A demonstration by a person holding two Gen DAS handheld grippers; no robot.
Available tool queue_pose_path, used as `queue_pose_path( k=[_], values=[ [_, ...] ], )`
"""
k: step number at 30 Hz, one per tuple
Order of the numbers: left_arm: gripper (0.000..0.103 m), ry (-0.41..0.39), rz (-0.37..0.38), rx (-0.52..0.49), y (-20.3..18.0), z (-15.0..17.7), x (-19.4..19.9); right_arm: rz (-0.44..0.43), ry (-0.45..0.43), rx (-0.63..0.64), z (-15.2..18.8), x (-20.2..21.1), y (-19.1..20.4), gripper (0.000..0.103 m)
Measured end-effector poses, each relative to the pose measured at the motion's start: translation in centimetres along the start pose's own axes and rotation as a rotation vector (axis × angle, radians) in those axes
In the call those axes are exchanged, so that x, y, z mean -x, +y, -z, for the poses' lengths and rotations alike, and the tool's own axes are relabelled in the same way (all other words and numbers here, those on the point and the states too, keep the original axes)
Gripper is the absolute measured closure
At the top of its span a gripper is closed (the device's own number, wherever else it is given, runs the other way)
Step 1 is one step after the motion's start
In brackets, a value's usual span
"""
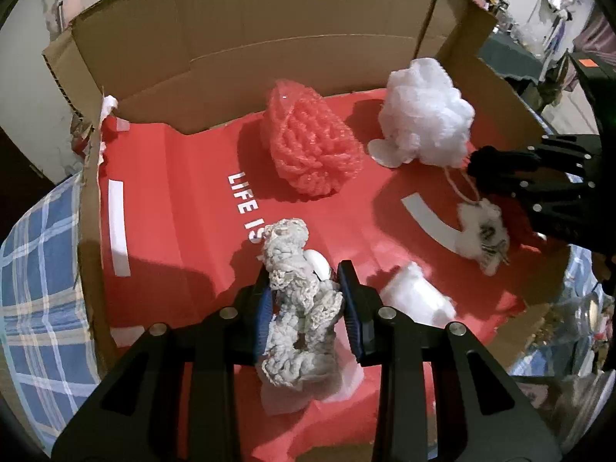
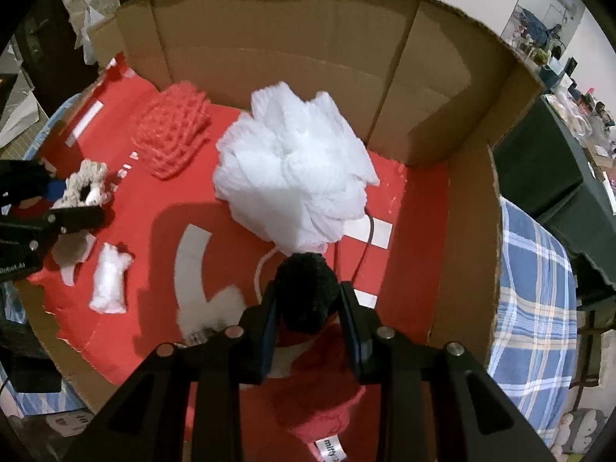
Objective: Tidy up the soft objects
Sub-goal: 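Lower the knitted plush and black ball into the box and open both tools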
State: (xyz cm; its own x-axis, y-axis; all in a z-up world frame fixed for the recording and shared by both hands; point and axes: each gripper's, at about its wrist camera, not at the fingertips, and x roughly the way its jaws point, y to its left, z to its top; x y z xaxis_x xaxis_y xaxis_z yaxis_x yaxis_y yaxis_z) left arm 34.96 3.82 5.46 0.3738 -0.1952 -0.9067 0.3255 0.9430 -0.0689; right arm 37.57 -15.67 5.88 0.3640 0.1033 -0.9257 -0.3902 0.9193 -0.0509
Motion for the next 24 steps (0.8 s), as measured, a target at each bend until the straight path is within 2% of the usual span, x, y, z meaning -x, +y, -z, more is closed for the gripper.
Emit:
queue_pose_path(
  k=[14, 17, 19, 20, 24],
  values=[
    [0.072, 0.029, -0.024, 0.012, 0.5, -0.7, -1.5, 0.069, 0.018, 0.046, 0.3, -1.1, 0.1, 0.071],
    [0.071, 0.036, -0.027, 0.016, 0.4, -1.0, -1.5, 0.077, 0.018, 0.052, 0.6, -1.1, 0.5, 0.066],
    [0.061, 0.039, -0.03, 0.02, 0.2, -1.1, -1.6, 0.082, 0.018, 0.06, 0.7, -1.1, 0.6, 0.06],
    [0.052, 0.04, -0.03, 0.022, 0.2, -1.3, -1.6, 0.079, 0.019, 0.063, 0.7, -1.0, 0.7, 0.057],
    [0.046, 0.011, -0.047, 0.018, -0.2, -1.5, -1.6, 0.081, 0.017, 0.079, -0.1, -1.1, 1.1, 0.053]
  ],
)
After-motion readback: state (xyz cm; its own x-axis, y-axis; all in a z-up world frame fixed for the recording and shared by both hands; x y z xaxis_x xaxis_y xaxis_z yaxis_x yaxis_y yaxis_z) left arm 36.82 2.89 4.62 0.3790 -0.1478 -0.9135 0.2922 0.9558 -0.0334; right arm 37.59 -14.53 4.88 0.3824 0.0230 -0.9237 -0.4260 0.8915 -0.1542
